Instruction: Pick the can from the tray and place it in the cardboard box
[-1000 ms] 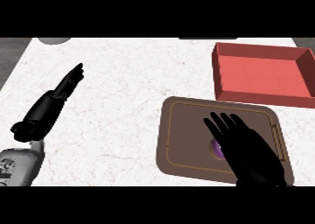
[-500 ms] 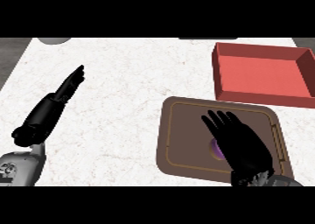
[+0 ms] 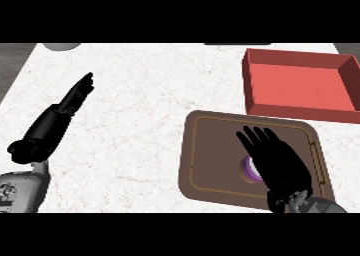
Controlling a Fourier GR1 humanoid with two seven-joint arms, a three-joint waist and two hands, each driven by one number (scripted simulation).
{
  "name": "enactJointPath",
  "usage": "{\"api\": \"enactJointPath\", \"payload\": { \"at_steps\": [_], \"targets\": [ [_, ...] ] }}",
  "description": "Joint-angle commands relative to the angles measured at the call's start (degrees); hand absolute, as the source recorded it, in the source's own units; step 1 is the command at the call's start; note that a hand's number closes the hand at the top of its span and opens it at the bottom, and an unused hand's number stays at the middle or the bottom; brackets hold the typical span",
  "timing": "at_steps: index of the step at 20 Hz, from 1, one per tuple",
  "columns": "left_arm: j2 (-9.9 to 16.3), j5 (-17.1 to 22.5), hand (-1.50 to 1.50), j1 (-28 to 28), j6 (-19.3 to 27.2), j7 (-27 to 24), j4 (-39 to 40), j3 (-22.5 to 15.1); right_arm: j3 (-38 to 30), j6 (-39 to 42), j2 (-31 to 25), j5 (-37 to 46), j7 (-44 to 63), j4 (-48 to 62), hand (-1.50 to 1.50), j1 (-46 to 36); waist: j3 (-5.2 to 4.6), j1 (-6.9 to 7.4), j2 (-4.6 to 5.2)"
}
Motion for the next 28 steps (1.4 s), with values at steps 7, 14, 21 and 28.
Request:
{"api": "enactJointPath", "payload": {
  "at_steps": [7, 14, 21, 28],
  "targets": [
    [-1.6, -2.2, 0.00, 1.0, -1.3, -1.9, 0.1, 0.6, -0.1, -7.1, 4.5, 5.9, -6.1, 11.5, -1.50, 0.8, 0.01, 0.13, 0.04],
    [-3.6, -4.2, 0.00, 0.2, 0.1, -0.2, -0.6, -0.7, 0.5, -13.1, 3.3, 9.1, -15.5, 15.3, 1.50, -3.9, 0.02, 0.31, 0.06],
    [-3.2, -3.8, 0.00, 1.3, -0.8, -2.0, 0.0, 0.2, 0.9, -19.3, -3.9, 5.5, -32.8, 12.6, 1.50, -1.4, 0.05, 0.54, 0.04],
    [-2.8, -3.0, 0.00, -1.4, -1.2, -1.2, 1.8, 1.5, 6.9, -25.9, -6.4, -2.7, -58.9, 12.3, 1.50, -1.0, 0.10, 0.57, 0.23]
  ]
}}
